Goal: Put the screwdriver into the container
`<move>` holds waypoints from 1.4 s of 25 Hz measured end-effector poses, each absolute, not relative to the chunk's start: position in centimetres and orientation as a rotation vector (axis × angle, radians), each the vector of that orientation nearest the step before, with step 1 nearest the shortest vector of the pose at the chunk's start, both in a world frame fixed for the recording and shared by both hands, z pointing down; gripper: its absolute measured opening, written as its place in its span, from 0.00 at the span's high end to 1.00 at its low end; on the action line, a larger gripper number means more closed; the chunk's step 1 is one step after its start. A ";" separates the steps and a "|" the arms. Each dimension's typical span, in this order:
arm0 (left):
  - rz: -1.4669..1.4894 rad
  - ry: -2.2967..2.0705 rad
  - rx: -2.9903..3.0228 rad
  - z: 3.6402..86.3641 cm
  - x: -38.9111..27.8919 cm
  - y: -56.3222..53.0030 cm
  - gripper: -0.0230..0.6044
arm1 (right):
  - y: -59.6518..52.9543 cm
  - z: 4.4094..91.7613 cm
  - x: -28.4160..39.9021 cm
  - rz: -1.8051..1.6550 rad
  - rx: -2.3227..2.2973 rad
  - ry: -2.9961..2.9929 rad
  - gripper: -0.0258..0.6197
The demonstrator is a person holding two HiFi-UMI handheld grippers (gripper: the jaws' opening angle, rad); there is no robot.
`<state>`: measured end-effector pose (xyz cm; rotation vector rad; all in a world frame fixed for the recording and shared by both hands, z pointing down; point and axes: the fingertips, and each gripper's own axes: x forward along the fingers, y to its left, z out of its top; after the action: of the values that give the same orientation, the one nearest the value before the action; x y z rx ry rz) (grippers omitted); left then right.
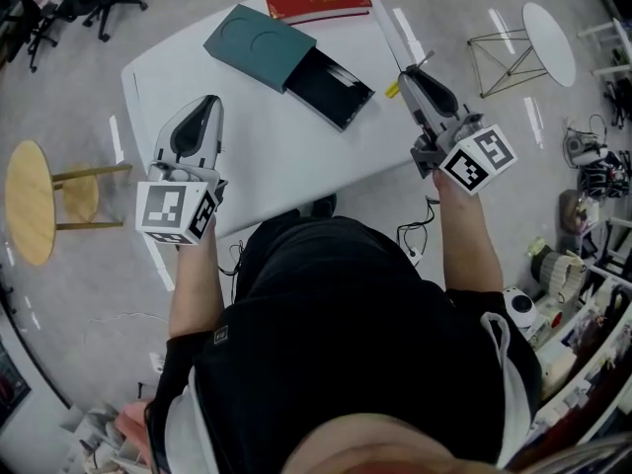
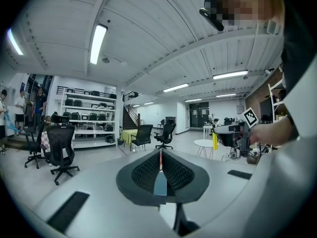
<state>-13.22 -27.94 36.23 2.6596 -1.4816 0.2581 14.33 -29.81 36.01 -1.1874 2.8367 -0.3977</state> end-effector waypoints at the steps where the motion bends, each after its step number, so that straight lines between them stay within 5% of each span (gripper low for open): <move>1: 0.253 -1.475 2.660 36.3 -13.1 -27.9 0.92 | -29.9 36.2 14.2 -0.395 -1.190 2.850 0.83; 35: 0.226 -1.436 2.587 40.6 -17.2 -30.5 0.92 | -36.8 53.5 5.8 -0.377 -1.123 3.588 0.83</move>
<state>-17.15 -30.47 40.58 2.5870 -1.4363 0.2260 5.84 -36.83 53.51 -1.1233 3.5879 -0.3771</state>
